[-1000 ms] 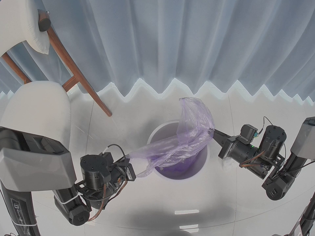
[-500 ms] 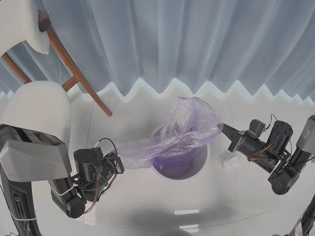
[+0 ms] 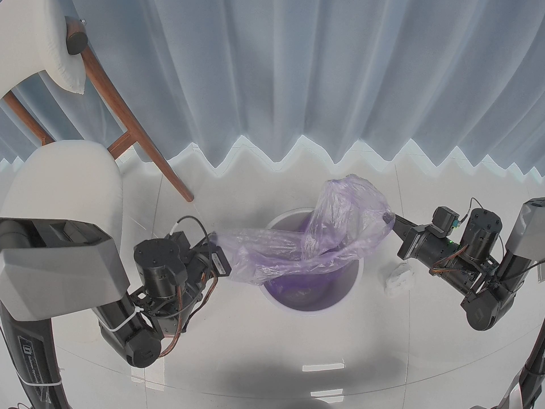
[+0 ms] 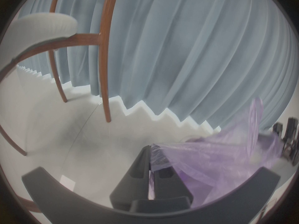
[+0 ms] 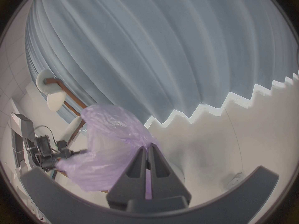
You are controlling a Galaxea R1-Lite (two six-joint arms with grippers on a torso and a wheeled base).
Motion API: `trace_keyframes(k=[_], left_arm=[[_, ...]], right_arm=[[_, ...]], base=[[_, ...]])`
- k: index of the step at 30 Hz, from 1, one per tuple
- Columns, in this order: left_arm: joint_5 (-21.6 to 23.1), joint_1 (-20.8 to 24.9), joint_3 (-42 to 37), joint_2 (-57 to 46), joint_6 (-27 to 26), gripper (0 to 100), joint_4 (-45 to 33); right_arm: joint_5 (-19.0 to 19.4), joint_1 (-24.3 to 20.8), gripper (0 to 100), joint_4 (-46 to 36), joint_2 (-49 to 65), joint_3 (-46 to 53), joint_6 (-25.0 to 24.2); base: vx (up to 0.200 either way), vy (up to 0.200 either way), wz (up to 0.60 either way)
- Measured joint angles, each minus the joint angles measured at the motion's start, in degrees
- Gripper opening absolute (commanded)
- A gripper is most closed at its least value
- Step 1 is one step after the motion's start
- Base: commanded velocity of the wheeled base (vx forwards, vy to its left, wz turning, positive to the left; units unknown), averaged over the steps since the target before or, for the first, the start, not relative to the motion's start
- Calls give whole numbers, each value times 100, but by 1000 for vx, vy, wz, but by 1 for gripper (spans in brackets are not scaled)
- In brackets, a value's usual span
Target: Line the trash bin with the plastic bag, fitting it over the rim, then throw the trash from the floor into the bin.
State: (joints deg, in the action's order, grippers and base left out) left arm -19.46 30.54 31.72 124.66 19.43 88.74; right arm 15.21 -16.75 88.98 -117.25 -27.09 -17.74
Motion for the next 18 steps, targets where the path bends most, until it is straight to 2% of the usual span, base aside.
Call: trace_keyframes(k=[9,18], left_arm=[[-151,68,660,-35,68,0,6],[-176,-129,1124,179,301,0,6]], right_arm=[[-112,162,0,0,-350,-395,83],[-178,311,0,0,-596,-697,52]], base=[[0,0,0],[0,0,0]])
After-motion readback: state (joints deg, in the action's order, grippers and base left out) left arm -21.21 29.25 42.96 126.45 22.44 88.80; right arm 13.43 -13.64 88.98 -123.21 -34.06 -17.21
